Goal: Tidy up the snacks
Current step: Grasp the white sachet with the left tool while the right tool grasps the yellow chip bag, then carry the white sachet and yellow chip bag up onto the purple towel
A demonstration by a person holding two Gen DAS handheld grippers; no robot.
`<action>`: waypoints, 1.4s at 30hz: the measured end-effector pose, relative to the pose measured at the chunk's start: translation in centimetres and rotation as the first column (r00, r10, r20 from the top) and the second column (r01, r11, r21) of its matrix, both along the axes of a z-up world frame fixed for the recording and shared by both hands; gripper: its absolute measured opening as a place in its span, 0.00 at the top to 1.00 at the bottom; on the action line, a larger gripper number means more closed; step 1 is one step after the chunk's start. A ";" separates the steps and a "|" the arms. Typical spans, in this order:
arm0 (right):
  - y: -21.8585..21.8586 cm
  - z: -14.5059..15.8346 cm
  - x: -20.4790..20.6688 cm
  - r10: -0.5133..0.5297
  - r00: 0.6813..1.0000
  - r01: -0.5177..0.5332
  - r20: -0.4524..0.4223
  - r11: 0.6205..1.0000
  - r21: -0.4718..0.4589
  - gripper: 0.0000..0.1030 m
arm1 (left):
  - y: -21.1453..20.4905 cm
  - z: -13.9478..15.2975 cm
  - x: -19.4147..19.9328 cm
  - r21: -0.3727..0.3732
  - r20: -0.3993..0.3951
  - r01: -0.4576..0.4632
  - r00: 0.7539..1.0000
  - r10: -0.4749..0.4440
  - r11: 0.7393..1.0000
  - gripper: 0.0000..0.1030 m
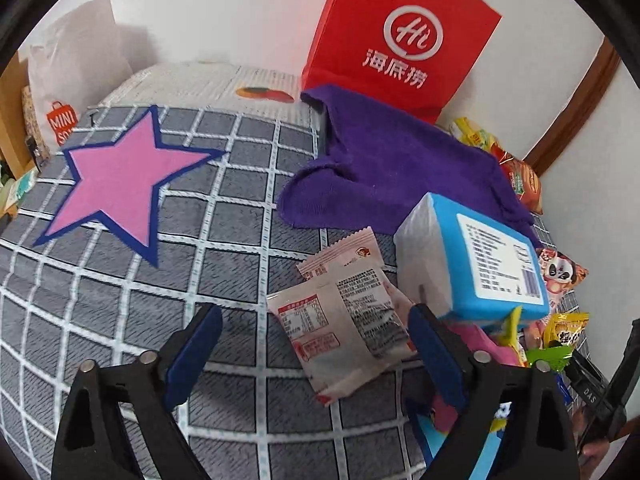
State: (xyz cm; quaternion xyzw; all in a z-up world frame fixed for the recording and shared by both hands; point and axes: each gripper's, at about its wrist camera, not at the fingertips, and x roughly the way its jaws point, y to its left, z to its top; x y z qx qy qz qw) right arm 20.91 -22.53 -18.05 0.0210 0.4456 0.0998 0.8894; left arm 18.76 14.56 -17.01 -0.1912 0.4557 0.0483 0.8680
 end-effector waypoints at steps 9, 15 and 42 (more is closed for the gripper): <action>0.3 -0.4 -0.4 -0.019 0.999 0.020 0.027 1.000 -0.015 0.40 | -0.7 -0.9 1.0 0.021 -0.015 0.051 0.999 -0.050 0.998 0.27; 0.2 0.1 -0.9 -0.014 1.000 0.014 0.016 1.000 -0.009 0.45 | -0.3 -0.4 -1.2 0.052 -0.029 0.073 0.997 -0.072 0.996 0.28; -0.7 -0.6 -4.6 -0.001 1.000 0.001 0.006 1.000 0.003 0.47 | -2.5 -1.1 -7.8 0.287 -0.042 -0.018 0.999 0.032 0.958 0.42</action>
